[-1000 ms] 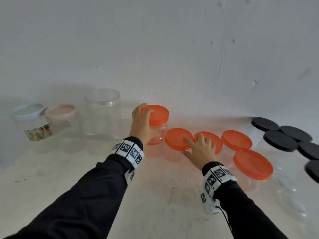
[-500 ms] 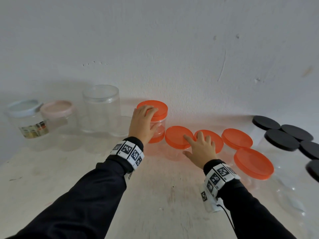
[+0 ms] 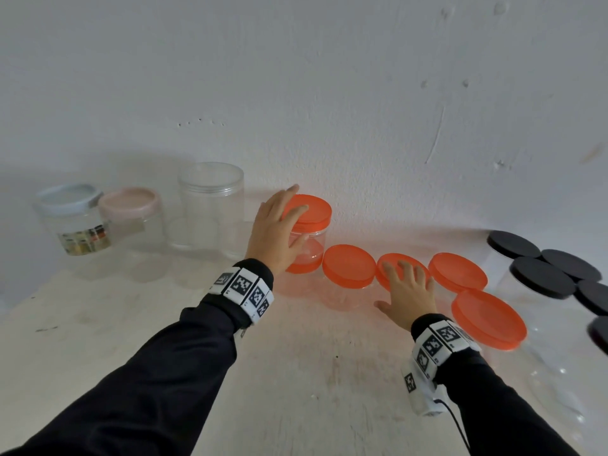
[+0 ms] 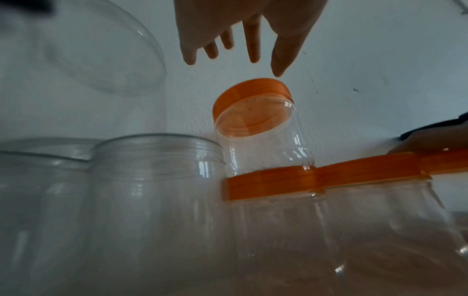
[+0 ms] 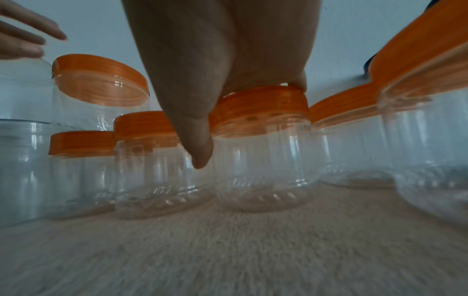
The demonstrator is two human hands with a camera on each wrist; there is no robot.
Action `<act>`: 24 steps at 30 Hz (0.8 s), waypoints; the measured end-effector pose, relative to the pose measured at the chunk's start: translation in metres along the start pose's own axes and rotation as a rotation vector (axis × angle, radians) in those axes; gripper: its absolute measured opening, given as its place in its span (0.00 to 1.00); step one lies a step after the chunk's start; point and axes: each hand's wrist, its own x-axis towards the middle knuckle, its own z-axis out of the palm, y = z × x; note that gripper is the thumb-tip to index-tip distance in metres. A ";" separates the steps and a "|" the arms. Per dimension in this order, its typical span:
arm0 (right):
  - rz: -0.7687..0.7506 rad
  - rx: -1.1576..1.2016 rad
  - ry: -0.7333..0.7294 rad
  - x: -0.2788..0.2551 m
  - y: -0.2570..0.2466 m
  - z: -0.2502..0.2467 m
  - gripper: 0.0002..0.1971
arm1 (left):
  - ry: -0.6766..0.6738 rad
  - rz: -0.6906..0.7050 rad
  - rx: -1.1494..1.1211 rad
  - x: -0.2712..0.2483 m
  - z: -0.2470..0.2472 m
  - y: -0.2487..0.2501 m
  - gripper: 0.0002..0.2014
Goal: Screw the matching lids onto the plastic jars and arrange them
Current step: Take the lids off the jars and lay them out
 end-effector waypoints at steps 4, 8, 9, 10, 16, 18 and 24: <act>-0.009 -0.024 0.008 -0.002 0.000 0.002 0.41 | 0.261 -0.089 -0.026 -0.016 -0.022 0.001 0.23; -0.011 -0.054 0.008 -0.002 0.000 0.001 0.42 | 0.379 -0.214 0.027 -0.038 -0.033 -0.011 0.31; -0.012 -0.060 0.010 -0.002 0.000 0.002 0.42 | 0.383 -0.245 0.060 -0.044 -0.033 -0.015 0.34; -0.013 -0.061 0.012 -0.003 0.001 0.002 0.42 | 0.381 -0.287 0.084 -0.049 -0.032 -0.020 0.36; -0.017 -0.073 0.024 -0.003 0.002 0.003 0.42 | 0.212 -0.477 0.130 -0.071 -0.019 -0.031 0.44; -0.018 -0.069 0.028 -0.003 0.001 0.004 0.42 | 0.176 -0.492 0.129 -0.071 -0.017 -0.033 0.45; -0.014 -0.067 0.028 -0.003 0.001 0.003 0.43 | 0.146 -0.511 0.139 -0.065 -0.018 -0.037 0.45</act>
